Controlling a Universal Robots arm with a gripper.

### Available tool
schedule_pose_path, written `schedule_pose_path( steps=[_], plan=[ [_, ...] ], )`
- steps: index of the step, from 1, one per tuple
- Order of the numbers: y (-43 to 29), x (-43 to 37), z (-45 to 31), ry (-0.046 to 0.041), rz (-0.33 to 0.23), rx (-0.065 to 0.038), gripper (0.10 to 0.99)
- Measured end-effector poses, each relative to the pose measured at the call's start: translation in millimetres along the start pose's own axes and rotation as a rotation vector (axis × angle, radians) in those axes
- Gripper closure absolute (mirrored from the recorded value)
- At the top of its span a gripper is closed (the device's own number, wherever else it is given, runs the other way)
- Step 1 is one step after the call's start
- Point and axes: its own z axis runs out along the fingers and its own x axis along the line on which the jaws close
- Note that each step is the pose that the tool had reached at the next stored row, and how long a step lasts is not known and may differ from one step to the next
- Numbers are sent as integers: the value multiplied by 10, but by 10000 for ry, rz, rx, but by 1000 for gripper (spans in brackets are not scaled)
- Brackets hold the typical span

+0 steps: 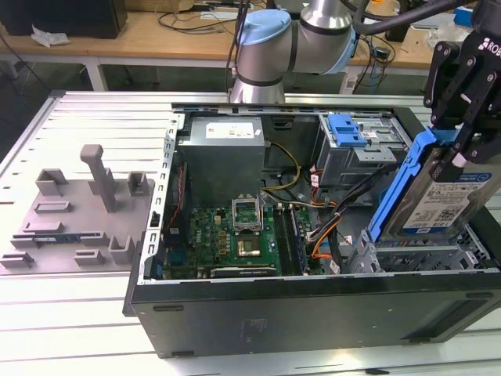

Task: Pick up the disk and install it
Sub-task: 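Insert the disk into the insertion slot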

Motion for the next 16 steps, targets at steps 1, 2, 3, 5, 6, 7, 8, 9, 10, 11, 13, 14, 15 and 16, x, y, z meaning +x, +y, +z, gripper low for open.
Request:
schedule_pose_path(
  steps=[1, 2, 3, 5, 6, 7, 8, 9, 10, 11, 13, 14, 15, 16],
  plan=[
    [-1, 1, 7, 0, 0, 0, 718],
    [-1, 2, 19, 1, 0, 0, 718],
    [-2, 3, 28, 1, 0, -1, 718],
    [-4, 7, 57, 0, 0, 0, 718],
    [-4, 8, 69, 1, 0, -1, 718],
    [-5, 9, 80, 0, 0, -1, 718],
    [-5, 10, 96, 1, 0, -1, 718],
    [-5, 10, 107, 0, 0, -1, 718],
    [-6, 11, 117, 0, 0, -1, 718],
    [-6, 12, 128, 0, 0, -1, 718],
    [-7, 13, 155, 0, 0, 0, 718],
    [-7, 13, 164, 0, 0, -1, 718],
    [-7, 14, 176, 0, 0, 0, 718],
    [-7, 15, 187, 1, 0, -1, 718]
  ],
)
